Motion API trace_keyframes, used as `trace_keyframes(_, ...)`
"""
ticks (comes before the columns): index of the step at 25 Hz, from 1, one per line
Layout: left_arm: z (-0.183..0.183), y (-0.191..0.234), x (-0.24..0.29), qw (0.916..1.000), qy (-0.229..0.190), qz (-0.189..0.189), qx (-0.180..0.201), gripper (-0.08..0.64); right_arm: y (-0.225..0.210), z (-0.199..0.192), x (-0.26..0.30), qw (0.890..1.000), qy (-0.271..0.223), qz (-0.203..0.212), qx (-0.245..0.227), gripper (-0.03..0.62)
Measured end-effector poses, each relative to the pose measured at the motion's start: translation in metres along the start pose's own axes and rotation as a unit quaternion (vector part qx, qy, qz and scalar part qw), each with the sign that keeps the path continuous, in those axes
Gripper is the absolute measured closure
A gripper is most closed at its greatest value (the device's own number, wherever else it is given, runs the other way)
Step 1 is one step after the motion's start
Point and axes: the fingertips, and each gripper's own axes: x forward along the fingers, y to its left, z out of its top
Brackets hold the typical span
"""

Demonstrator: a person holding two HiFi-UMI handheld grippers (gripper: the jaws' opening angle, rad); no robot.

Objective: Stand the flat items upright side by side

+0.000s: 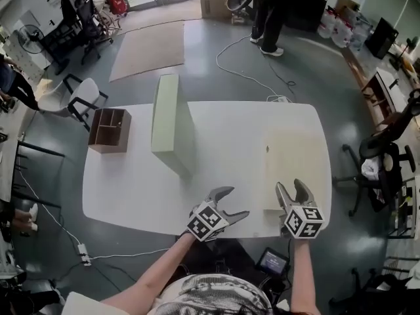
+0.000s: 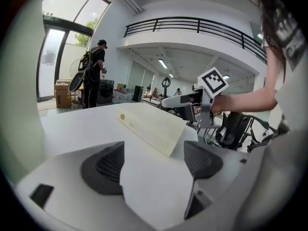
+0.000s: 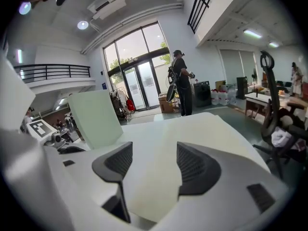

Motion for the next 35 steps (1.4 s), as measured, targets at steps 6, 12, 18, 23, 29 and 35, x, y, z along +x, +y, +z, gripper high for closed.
trace_keyframes(6,0.007,-0.024,0.055,0.9982,0.017,-0.038,-0.044,0.164,-0.083,0.01,0.008,0.999,0.024,0.025,0.004,0.302)
trace_keyframes(12,0.005,-0.027,0.091,0.994,0.041,-0.042,-0.092,0.164,-0.153,0.015,0.039,0.997,0.04,0.04,0.06,0.294)
trace_keyframes(18,0.009,-0.016,0.113,0.9815,0.047,-0.016,-0.185,0.164,-0.189,0.043,0.066,0.991,0.041,0.086,0.095,0.255)
trace_keyframes(23,0.005,-0.014,0.124,0.9628,0.04,-0.015,-0.267,0.164,-0.215,0.043,0.091,0.988,0.097,0.094,0.079,0.236)
trace_keyframes(29,0.002,-0.022,0.136,0.9534,0.046,-0.026,-0.297,0.164,-0.219,0.031,0.125,0.976,0.166,0.127,0.067,0.206)
trace_keyframes(35,0.001,-0.025,0.151,0.9419,0.044,-0.03,-0.332,0.164,-0.217,0.036,0.145,0.967,0.169,0.149,0.117,0.196)
